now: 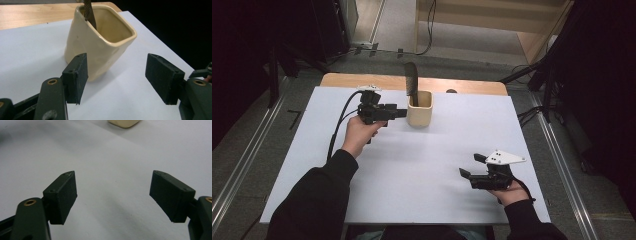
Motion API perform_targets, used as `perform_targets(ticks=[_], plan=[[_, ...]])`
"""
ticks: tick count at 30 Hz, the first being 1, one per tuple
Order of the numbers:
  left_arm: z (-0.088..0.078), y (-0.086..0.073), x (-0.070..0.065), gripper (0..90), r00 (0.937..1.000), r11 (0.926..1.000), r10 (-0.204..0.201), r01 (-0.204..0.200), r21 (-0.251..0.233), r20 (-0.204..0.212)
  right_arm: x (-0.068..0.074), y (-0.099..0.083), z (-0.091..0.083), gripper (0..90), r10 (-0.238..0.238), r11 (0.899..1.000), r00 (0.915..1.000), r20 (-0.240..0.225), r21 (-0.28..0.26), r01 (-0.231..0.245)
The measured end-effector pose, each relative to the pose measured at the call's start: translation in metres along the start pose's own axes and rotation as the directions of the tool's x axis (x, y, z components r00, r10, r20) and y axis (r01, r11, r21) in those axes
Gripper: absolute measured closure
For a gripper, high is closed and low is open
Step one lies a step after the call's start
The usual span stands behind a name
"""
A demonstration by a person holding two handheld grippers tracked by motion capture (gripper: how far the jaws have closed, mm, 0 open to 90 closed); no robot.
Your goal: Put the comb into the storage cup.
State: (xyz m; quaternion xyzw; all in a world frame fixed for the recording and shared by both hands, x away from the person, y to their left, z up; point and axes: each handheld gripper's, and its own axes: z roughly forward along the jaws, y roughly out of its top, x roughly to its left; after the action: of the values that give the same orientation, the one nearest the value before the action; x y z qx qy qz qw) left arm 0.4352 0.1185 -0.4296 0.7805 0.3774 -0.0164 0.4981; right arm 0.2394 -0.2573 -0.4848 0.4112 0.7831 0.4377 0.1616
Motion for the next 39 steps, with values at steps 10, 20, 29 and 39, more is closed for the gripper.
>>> perform_targets(ticks=[10, 20, 29, 39], plan=[[-0.003, -0.012, -0.005, 32.3, 0.9998, 0.9985, -0.02, 0.02, 0.051, -0.003, 0.0, 0.0, 0.0, 20.1, 0.001, 1.0, 1.0, 0.001, 0.001, -0.001], [-0.009, -0.023, -0.009, 29.2, 1.0, 0.9974, 0.003, -0.003, 0.072, 0.003, -0.001, 0.0, 0.0, 20.1, 0.001, 1.0, 1.0, 0.002, 0.001, -0.001], [-0.016, -0.032, -0.015, 29.2, 1.0, 0.9972, 0.009, -0.009, 0.074, -0.003, -0.001, 0.0, 0.0, 20.1, 0.004, 1.0, 1.0, 0.005, 0.005, -0.004], [-0.027, -0.044, -0.023, 29.2, 0.9996, 0.9969, 0.029, -0.029, 0.073, 0.0, -0.001, 0.001, 0.0, 20.1, 0.004, 1.0, 1.0, 0.001, 0.004, -0.004]])
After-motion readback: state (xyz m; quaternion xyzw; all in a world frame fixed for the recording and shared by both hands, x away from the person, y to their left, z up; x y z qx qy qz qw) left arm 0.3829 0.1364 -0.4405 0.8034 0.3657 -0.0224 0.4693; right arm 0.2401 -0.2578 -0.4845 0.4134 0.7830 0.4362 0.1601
